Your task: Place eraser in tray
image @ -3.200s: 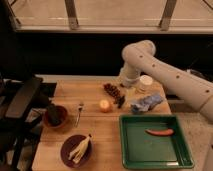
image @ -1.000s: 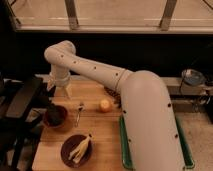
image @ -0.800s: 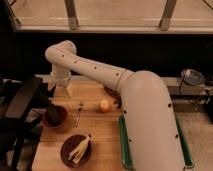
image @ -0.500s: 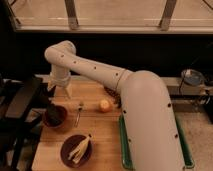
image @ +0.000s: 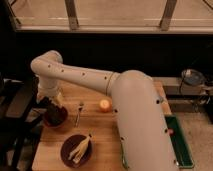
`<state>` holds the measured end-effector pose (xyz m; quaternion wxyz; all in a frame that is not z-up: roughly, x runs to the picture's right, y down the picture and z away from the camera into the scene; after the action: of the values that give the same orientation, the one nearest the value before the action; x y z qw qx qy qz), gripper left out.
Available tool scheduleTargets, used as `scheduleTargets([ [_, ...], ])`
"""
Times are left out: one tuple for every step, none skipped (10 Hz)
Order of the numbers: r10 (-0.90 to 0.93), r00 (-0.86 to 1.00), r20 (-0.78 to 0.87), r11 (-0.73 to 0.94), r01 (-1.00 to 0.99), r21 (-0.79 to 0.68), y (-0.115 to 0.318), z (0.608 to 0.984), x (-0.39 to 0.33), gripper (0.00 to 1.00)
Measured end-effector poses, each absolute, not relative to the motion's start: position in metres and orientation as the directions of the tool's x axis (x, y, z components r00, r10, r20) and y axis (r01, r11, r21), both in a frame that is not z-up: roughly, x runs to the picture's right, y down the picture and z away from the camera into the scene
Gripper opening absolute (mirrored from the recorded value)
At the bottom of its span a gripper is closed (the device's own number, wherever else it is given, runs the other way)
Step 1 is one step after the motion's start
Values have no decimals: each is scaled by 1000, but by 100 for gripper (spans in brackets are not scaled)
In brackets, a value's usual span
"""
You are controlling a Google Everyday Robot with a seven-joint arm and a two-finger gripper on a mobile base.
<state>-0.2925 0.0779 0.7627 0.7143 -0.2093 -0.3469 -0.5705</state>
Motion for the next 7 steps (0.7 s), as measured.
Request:
scheduleTargets([
  [-664,102,741,259,961,100,83,767,-295,70],
  [-659,98,746,257,961,101,87,769,-299,70],
  [-651,101,752,260,961,96,93,775,-299,70],
  [-645,108,756,266,960,90,96,780,-299,70],
  [-638,118,761,276,958,83,99,786,-297,70],
  [-633,121,765,281,956,81,103,790,-297,70],
  [-623,123,772,289,954,82,109,796,-299,70],
])
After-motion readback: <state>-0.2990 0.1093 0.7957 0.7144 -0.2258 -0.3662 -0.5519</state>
